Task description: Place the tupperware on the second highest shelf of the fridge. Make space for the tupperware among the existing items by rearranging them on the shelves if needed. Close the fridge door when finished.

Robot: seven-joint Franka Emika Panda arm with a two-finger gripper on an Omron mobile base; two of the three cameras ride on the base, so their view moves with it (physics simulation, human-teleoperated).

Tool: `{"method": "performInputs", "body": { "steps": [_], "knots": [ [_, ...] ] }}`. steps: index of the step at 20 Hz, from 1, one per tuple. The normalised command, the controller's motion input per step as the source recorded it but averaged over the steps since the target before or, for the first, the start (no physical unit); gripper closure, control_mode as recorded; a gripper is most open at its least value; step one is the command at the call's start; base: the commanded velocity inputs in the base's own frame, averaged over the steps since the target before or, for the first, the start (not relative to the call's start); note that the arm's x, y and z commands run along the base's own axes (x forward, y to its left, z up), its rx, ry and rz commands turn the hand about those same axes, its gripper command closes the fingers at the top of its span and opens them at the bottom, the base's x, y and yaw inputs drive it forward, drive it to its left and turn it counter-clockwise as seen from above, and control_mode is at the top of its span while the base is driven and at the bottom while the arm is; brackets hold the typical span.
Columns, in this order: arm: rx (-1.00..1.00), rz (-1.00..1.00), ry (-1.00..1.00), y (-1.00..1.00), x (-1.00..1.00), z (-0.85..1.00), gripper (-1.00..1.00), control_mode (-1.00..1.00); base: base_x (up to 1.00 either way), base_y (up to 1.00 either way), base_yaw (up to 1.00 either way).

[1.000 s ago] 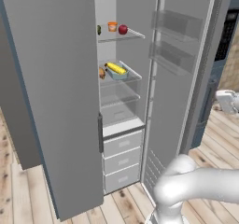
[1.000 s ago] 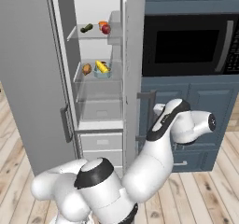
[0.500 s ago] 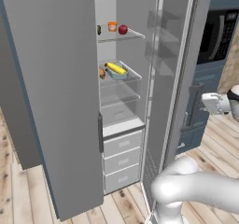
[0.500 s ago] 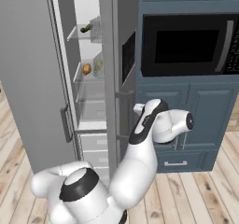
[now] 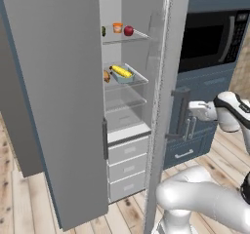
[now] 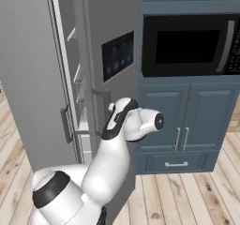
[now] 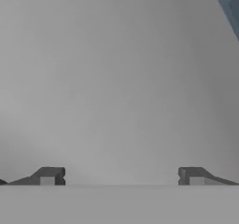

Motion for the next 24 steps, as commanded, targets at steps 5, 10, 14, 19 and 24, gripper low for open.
{"method": "performInputs", "body": {
  "steps": [5, 10, 14, 19, 24],
  "knots": [
    [-0.04, 0.00, -0.10, 1.00, 0.09, 0.00, -1.00, -1.00, 0.00, 0.00, 0.00],
    [-0.02, 0.00, -0.08, 1.00, 0.30, 0.00, -1.00, -1.00, 0.00, 0.00, 0.00],
    [0.00, -0.05, -0.07, 1.00, 0.56, 0.00, -1.00, -1.00, 0.00, 0.00, 0.00],
    [-0.08, -0.16, -0.04, 0.98, 0.71, 0.02, -1.00, -1.00, 0.00, 0.00, 0.00],
    [-0.11, -0.21, -0.02, 0.64, 0.80, 0.04, -1.00, -1.00, 0.00, 0.00, 0.00]
  ]
}}
